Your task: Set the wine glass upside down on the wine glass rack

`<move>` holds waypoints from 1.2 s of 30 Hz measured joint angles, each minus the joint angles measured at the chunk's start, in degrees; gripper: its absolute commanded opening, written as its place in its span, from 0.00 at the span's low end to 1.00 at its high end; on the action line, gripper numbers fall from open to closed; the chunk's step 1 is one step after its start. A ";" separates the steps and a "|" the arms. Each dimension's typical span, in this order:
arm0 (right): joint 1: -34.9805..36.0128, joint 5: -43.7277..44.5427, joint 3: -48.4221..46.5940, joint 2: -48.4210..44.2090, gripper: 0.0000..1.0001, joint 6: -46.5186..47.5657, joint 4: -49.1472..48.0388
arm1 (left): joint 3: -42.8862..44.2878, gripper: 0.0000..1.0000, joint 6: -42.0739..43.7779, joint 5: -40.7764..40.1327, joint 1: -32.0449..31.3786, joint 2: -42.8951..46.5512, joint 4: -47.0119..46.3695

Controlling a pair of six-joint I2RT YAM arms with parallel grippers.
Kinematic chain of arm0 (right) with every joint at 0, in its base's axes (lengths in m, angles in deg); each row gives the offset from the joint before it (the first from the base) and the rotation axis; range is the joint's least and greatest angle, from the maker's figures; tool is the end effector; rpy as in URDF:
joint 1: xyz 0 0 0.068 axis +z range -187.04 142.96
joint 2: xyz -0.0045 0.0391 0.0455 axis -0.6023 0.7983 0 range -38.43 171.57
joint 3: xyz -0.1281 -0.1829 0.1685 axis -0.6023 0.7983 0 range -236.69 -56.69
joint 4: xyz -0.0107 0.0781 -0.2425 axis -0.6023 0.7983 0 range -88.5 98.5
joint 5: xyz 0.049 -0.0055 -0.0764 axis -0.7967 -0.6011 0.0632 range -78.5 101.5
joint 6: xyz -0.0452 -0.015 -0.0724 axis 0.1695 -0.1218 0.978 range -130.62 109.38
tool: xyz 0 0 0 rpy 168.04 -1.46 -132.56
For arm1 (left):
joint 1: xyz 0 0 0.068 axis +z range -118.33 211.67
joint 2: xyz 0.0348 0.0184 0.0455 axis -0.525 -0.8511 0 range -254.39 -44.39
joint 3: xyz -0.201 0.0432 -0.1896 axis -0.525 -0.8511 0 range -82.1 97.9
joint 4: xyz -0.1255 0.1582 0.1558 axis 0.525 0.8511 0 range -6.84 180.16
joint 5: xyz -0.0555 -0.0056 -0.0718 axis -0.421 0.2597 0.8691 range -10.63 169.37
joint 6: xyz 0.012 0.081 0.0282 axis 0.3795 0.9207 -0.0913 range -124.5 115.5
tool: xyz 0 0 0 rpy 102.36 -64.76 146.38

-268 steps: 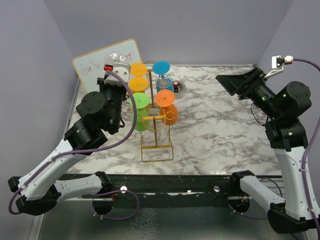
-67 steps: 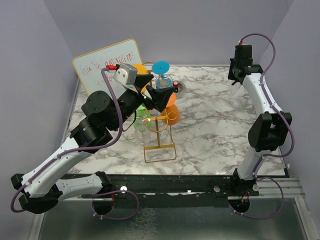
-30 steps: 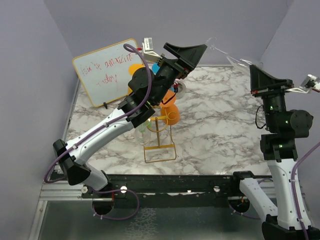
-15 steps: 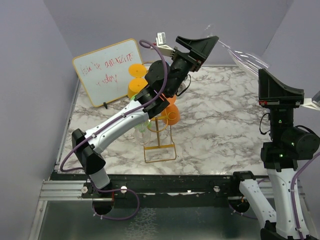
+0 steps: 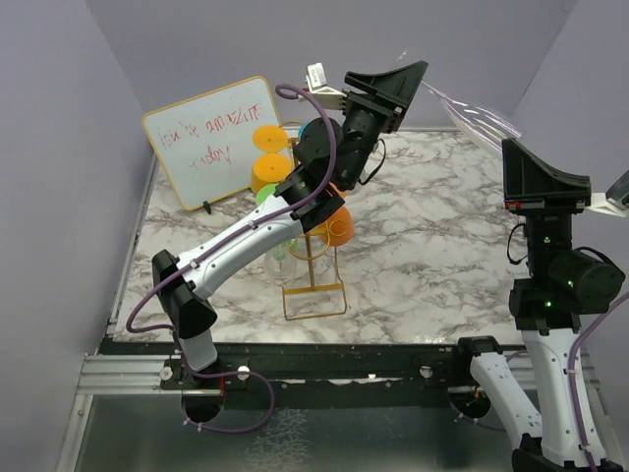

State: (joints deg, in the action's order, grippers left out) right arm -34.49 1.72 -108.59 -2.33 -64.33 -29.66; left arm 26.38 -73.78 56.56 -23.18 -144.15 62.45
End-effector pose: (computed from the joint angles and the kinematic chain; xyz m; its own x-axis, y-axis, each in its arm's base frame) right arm 0.1149 0.0181 0.5051 0.3035 0.8086 -0.5040 -0.6829 0.5535 0.4767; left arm 0.2651 -0.3248 0.5471 -0.4231 -0.8967 -0.1300 0.4624 -0.0903 -0.8821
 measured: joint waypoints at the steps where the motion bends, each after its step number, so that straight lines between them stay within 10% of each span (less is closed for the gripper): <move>1: 0.00 -0.07 0.02 0.00 0.01 -0.07 -0.11 | 0.00 0.40 0.04 -0.79 -0.04 -0.07 -0.17; 11: 0.00 -1.16 0.22 -0.07 0.01 -0.26 -0.81 | 0.02 0.00 0.33 -3.69 -0.35 -1.86 -2.91; 14: -0.04 -1.49 0.44 -0.11 0.06 -0.26 0.22 | 0.07 0.00 0.94 -3.72 -0.35 -2.05 -5.44; 23: -0.04 -1.73 0.37 -1.42 0.65 -0.35 5.51 | -2.62 0.00 10.47 -3.43 -0.35 -2.03 -15.32; 36: -0.04 0.00 -0.31 -6.97 0.79 0.48 17.94 | -4.28 0.00 28.61 -0.09 -0.24 -0.37 -21.75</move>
State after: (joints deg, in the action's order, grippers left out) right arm -34.53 1.72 -108.90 -9.30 -63.85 -11.72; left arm 22.10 -45.17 56.47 -23.42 -144.52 40.70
